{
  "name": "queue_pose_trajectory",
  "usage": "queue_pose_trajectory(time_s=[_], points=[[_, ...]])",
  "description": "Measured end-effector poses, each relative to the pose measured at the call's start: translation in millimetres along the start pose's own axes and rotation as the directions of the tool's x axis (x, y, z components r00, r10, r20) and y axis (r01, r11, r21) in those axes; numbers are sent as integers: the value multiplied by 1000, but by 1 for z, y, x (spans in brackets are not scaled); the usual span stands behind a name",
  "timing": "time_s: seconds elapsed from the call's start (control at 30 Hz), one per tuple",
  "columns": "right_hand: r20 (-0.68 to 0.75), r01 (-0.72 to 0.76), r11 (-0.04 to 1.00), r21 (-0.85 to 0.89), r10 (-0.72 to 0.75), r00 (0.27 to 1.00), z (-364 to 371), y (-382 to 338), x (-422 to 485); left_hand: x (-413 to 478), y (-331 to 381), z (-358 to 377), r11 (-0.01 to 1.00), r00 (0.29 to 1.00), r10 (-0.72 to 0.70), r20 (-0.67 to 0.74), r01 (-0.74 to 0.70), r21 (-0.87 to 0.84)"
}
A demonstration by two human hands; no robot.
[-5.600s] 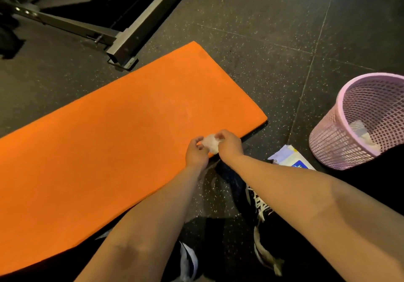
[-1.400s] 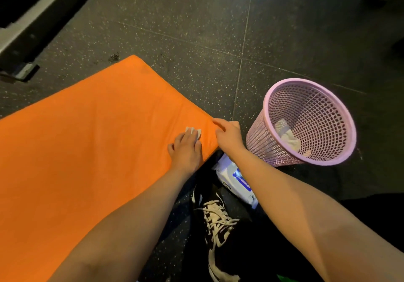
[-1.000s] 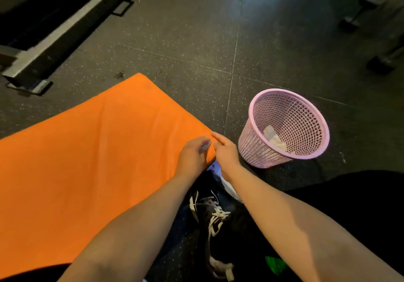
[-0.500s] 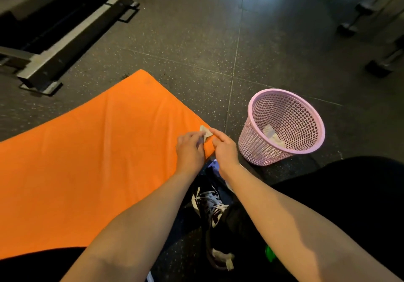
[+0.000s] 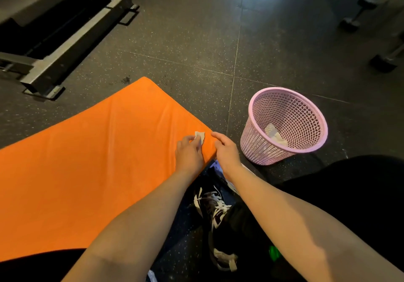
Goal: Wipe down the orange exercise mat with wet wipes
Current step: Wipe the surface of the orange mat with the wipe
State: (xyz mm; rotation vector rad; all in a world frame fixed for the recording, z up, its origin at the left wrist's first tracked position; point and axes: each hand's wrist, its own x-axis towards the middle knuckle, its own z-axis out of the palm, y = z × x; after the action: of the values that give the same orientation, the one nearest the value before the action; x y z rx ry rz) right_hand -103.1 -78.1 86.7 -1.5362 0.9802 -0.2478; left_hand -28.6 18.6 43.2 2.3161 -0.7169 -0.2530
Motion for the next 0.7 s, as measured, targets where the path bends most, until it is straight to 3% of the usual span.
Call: queue_pose_trajectory(time_s=[0.17, 0.27, 0.33, 0.4, 0.47, 0.6, 0.7], points=[[-19, 81, 991, -105, -84, 996, -1, -8, -10, -16, 18, 11, 973, 992, 120, -32, -124, -196], [9, 83, 986, -147, -83, 997, -5, -8, -10, -11, 4, 9, 984, 986, 166, -1, -165, -66], [30, 81, 973, -218, -76, 997, -6, -10, -8, -7, -10, 6, 996, 997, 76, 23, -78, 53], [52, 63, 964, -259, -51, 997, -6, -10, -6, -7, -18, 2, 984, 991, -128, 37, 123, 132], [67, 59, 955, -292, -41, 997, -5, -7, -7, -7, -19, 2, 964, 969, -238, 57, 229, 139], [48, 77, 953, -294, -66, 997, -3, -4, -8, -4, -5, 12, 982, 994, -73, 80, 86, -169], [40, 81, 949, -303, -72, 997, 2, -4, -5, -3, 4, 12, 962, 997, 51, 63, -32, -270]])
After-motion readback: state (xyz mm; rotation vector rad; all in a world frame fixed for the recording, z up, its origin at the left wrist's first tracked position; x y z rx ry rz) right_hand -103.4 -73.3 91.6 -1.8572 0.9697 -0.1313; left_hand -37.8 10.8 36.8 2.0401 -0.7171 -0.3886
